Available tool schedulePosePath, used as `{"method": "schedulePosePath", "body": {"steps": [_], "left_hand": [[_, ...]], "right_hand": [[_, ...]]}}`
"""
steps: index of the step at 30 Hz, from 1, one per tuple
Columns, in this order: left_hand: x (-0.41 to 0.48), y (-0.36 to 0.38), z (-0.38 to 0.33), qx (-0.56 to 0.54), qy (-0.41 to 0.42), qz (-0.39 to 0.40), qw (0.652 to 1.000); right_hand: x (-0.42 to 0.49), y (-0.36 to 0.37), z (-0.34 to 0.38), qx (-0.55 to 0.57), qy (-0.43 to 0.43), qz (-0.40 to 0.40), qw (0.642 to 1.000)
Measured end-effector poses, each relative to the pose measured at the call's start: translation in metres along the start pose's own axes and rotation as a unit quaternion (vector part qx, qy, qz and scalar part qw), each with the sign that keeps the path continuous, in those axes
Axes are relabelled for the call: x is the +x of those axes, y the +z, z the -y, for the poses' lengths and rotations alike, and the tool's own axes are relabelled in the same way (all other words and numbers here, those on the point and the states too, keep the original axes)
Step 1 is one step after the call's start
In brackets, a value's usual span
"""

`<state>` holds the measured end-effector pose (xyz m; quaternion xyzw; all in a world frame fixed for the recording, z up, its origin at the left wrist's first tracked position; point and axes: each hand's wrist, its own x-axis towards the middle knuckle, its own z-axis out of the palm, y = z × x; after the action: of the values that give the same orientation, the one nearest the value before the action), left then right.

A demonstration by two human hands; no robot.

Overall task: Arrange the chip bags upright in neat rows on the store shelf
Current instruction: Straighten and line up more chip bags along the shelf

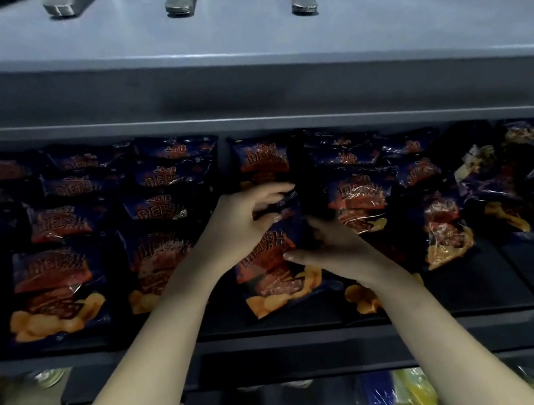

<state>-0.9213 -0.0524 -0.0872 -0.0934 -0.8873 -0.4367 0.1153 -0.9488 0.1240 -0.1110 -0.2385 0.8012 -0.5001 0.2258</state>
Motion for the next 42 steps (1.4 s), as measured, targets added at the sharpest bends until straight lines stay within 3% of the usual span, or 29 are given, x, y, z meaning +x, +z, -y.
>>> {"method": "schedulePosePath", "body": {"steps": [3, 5, 7, 11, 14, 19, 24, 29, 36, 42], "left_hand": [[-0.005, 0.009, 0.004, 0.051, 0.048, -0.077, 0.995], [-0.01, 0.016, 0.011, 0.047, 0.02, -0.128, 0.99], [-0.014, 0.024, 0.018, 0.005, -0.04, -0.14, 0.989], [-0.021, 0.042, 0.035, -0.082, -0.089, -0.12, 0.985], [-0.024, 0.058, 0.054, -0.045, -0.128, -0.154, 0.979], [-0.011, 0.071, 0.058, -0.073, -0.177, -0.215, 0.958], [0.02, 0.067, 0.062, -0.159, -0.275, -0.216, 0.923], [0.046, 0.066, 0.066, -0.195, -0.294, -0.18, 0.918], [0.054, 0.064, 0.068, -0.231, -0.325, -0.207, 0.893], [0.047, 0.062, 0.071, -0.201, -0.316, -0.218, 0.901]], "right_hand": [[0.005, 0.003, -0.005, 0.01, -0.028, -0.143, 0.989], [0.007, -0.001, -0.003, 0.07, -0.024, -0.239, 0.968], [0.01, -0.007, -0.003, 0.15, -0.017, -0.282, 0.948], [0.02, -0.003, -0.008, 0.229, -0.015, -0.267, 0.936], [0.026, 0.01, -0.016, 0.252, 0.011, -0.246, 0.936], [0.052, 0.025, -0.027, 0.182, 0.046, -0.242, 0.952], [0.085, 0.022, -0.013, 0.146, 0.082, -0.222, 0.961], [0.106, 0.024, -0.015, 0.123, 0.137, -0.22, 0.958], [0.119, 0.015, -0.01, 0.169, 0.17, -0.223, 0.945], [0.12, 0.012, -0.011, 0.096, 0.156, -0.215, 0.959]]}}
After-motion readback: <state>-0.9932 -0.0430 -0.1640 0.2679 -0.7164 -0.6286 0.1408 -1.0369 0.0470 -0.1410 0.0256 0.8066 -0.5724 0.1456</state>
